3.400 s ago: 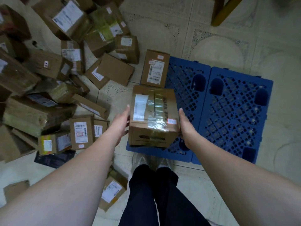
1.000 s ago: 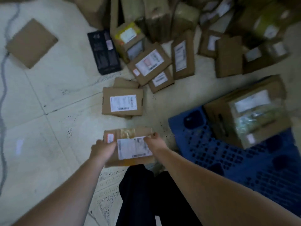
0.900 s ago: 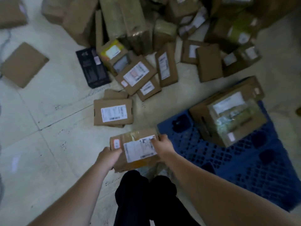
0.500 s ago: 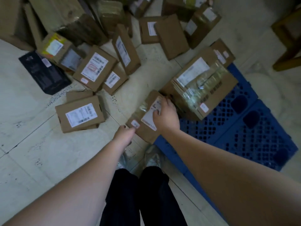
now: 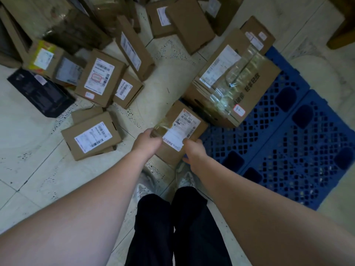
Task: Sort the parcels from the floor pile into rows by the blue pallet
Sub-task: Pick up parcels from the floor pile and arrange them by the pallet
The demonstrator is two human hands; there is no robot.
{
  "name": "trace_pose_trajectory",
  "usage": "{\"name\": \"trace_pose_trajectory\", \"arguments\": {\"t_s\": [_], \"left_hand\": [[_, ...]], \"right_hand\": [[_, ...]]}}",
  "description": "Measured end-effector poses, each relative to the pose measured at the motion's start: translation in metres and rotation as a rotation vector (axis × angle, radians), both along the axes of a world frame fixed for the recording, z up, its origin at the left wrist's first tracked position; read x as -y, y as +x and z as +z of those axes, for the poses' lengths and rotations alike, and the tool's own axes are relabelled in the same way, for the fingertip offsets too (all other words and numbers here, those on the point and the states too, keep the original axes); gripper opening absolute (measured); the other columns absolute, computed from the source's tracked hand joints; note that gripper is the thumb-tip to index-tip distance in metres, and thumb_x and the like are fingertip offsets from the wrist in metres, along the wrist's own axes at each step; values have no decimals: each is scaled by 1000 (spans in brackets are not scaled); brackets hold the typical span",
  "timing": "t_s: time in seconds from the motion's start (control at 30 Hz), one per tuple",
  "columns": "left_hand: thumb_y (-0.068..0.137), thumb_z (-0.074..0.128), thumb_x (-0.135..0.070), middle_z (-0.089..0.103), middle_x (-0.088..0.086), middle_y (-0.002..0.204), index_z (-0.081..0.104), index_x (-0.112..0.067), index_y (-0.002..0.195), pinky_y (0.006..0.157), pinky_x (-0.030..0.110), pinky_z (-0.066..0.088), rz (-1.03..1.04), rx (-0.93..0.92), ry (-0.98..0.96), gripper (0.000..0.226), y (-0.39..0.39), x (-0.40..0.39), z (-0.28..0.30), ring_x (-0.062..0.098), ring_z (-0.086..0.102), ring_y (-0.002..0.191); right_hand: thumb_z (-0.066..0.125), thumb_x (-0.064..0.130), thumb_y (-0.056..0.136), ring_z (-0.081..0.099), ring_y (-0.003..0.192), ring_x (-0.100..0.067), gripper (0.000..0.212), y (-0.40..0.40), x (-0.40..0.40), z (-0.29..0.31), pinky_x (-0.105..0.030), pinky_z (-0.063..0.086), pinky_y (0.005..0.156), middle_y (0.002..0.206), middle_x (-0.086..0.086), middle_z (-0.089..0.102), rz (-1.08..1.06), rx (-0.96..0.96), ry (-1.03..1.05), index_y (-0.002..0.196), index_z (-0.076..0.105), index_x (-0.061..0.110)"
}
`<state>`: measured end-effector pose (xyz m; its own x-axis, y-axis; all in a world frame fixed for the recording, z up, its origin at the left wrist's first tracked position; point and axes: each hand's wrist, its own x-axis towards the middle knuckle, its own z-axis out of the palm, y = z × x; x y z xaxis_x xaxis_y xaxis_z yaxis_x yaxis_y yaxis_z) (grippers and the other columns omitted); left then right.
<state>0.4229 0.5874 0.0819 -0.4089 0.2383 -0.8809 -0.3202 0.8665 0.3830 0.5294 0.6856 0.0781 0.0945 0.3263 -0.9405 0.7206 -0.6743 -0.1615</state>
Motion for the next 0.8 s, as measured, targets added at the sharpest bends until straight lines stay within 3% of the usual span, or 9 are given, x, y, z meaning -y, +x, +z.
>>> {"name": "trace_pose_trajectory", "arguments": {"t_s": [0.1, 0.23, 0.33, 0.4, 0.53, 0.67, 0.8], "left_hand": [[83, 56, -23, 66, 2, 112, 59, -29, 117, 73, 26, 46, -27, 45, 50, 34, 4, -4, 7, 20, 61, 97], [76, 56, -26, 65, 1, 118, 54, -29, 132, 82, 29, 45, -42, 107, 87, 56, 0, -10, 6, 22, 61, 107], [78, 58, -30, 61, 1, 130, 47, -31, 140, 88, 28, 43, -98, 126, 89, 62, -4, -13, 5, 22, 57, 115], [86, 58, -28, 50, 0, 142, 31, -29, 152, 97, 26, 36, -147, 119, 65, 71, -6, -11, 5, 22, 48, 129], [96, 53, -32, 29, 8, 158, 16, -21, 157, 110, 31, 30, -190, 60, -31, 72, -21, 5, 18, 27, 33, 142], [96, 48, -33, 36, 10, 155, 24, -21, 154, 110, 39, 37, -140, -32, -145, 64, -56, 38, 39, 32, 41, 136], [97, 46, -35, 51, 11, 141, 32, -19, 150, 96, 34, 44, -67, -71, -175, 58, -87, 87, 48, 33, 53, 121]], "right_hand": [[52, 26, 94, 55, 115, -31, 56, 4, 0, 3, -48, 48, 100, 134, -10, 52, -34, 2, 33, 146, 33, 18], [53, 29, 88, 60, 107, -30, 49, 3, -12, -6, -48, 51, 98, 123, -8, 61, -30, -28, 72, 136, 44, 20], [52, 35, 88, 59, 104, -28, 53, -1, -18, -12, -46, 53, 92, 126, -9, 60, 39, 26, 42, 137, 44, 18], [48, 34, 94, 57, 99, -28, 52, -6, -19, 0, -39, 52, 78, 130, -15, 55, 218, 94, 87, 139, 39, 10], [39, 28, 100, 50, 120, -34, 48, -16, -14, 33, -41, 47, 88, 137, -17, 46, 755, 286, 332, 140, 31, 3], [33, 31, 103, 63, 100, -30, 39, -55, -4, 69, -33, 46, 72, 119, -12, 62, 912, 265, 437, 132, 44, 7], [37, 32, 101, 57, 105, -30, 36, -114, 15, 79, -36, 46, 79, 119, -14, 57, 1066, 47, 489, 127, 47, 9]]}}
